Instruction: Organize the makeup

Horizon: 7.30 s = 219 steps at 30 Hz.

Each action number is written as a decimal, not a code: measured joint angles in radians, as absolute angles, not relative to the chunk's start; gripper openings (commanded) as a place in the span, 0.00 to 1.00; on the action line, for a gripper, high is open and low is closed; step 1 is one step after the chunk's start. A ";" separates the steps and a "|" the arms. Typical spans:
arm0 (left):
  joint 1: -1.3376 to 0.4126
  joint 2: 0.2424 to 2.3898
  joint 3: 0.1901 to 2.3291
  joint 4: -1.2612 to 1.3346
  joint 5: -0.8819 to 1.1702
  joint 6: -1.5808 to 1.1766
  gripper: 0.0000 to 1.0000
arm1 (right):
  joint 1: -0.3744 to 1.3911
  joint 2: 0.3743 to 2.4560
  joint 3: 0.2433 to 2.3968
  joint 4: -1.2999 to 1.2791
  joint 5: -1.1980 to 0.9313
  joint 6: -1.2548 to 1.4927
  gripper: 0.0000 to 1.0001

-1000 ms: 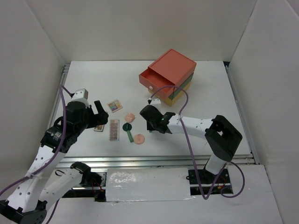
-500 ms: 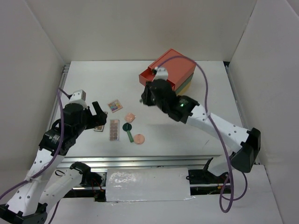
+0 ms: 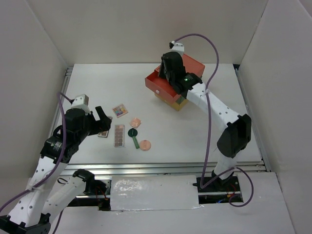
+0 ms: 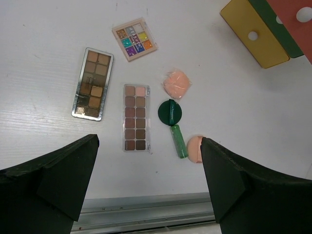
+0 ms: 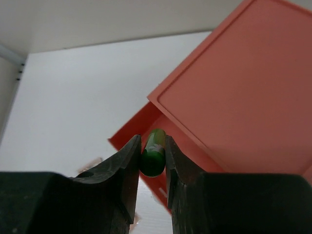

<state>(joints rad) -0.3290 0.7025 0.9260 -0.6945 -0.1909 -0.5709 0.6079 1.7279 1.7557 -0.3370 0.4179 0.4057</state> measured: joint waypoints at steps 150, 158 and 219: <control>-0.263 0.673 0.920 -0.724 -0.226 -0.601 0.99 | 0.650 2.041 1.866 -0.596 0.656 0.038 0.00; -0.263 0.678 0.920 -0.724 -0.226 -0.601 1.00 | 0.644 2.028 1.846 -0.596 0.607 0.031 0.17; -0.506 2.219 1.349 0.834 0.170 -1.239 0.42 | 0.863 0.519 0.989 -0.509 0.108 0.453 1.00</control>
<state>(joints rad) -0.5064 2.2192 1.3491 0.8337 0.1696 -1.2392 0.8631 0.5194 0.9890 -0.5091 0.1081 0.4526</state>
